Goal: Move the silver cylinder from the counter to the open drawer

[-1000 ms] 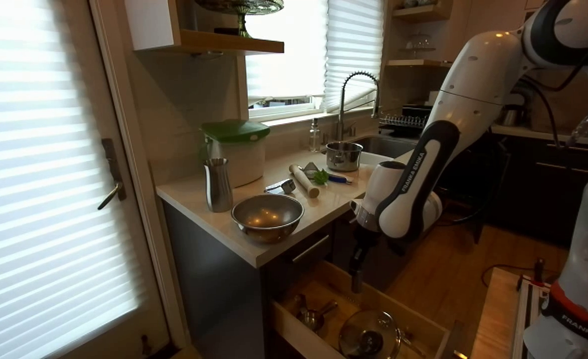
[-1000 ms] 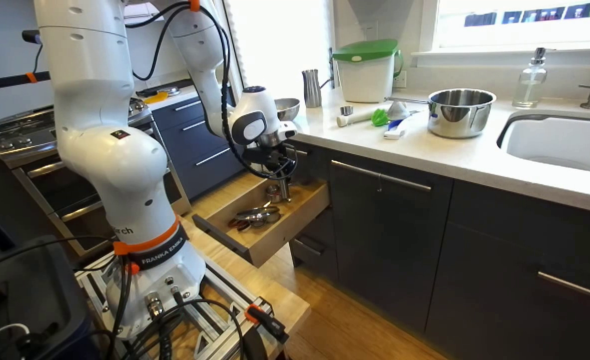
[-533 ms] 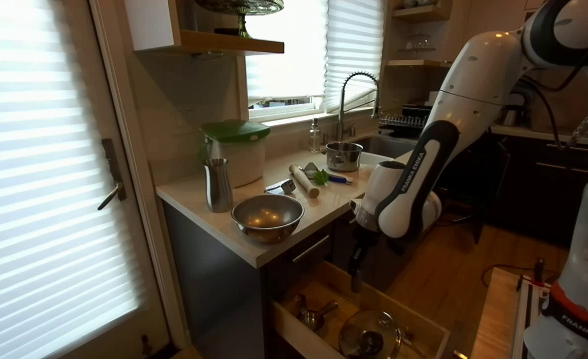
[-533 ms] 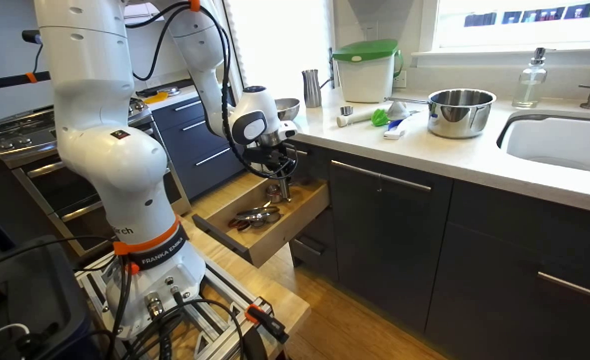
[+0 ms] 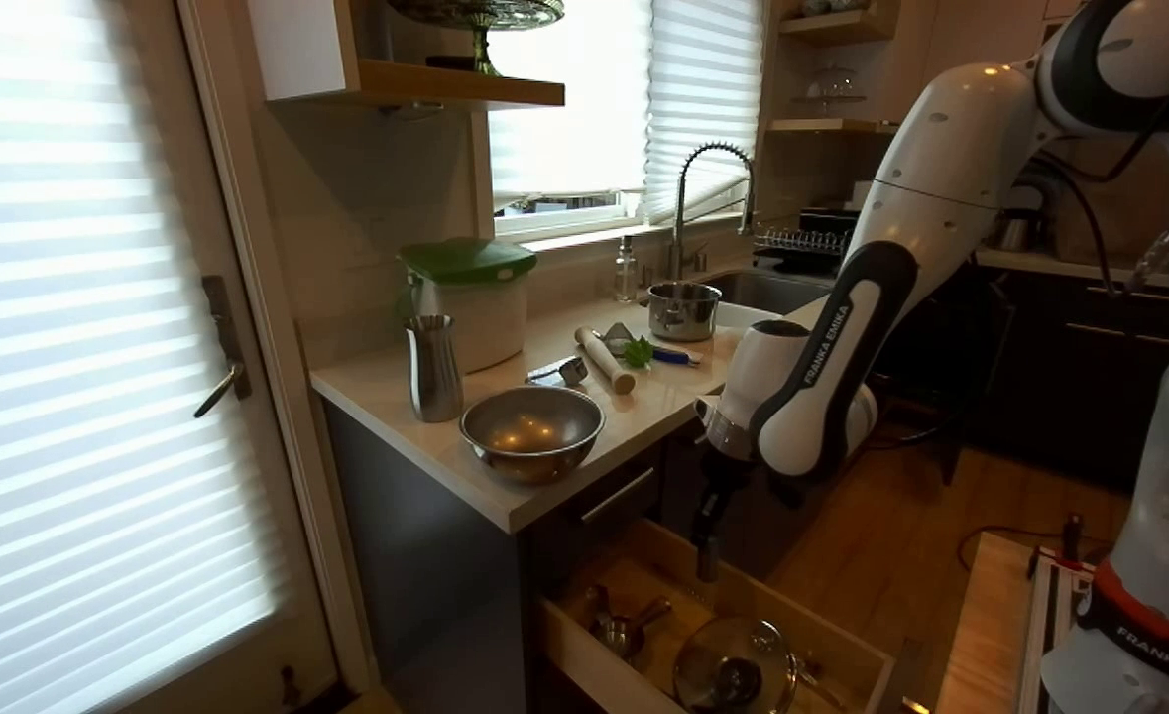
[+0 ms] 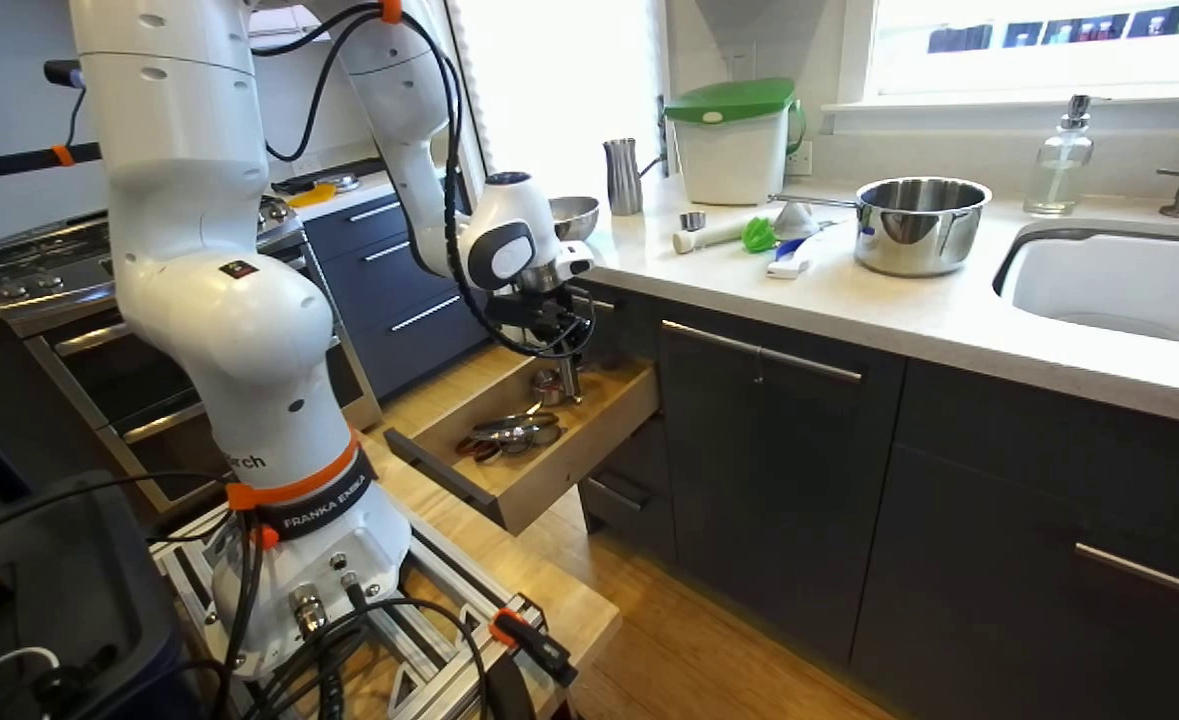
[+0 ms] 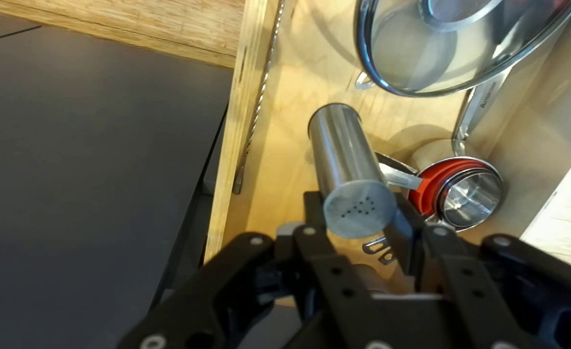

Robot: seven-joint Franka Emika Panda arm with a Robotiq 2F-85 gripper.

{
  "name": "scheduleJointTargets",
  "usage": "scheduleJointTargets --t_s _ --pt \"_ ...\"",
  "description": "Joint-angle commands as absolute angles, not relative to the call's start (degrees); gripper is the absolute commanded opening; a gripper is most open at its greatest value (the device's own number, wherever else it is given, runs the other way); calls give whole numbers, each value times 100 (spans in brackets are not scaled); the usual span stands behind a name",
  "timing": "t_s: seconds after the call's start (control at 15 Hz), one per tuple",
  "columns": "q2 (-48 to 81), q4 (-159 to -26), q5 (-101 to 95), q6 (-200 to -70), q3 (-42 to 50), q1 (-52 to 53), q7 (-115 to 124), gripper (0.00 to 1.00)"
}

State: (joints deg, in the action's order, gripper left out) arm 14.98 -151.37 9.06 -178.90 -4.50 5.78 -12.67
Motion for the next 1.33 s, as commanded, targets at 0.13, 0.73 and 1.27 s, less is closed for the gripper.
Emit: scheduleJointTargets --t_s 0.13,0.73,1.27 --pt "1953 -15012 538 -18169 -807 218 -751 12" --pt "2899 -14914 356 -19400 -591 435 -257 12" --pt "3595 -14404 149 -19699 -734 373 -150 12"
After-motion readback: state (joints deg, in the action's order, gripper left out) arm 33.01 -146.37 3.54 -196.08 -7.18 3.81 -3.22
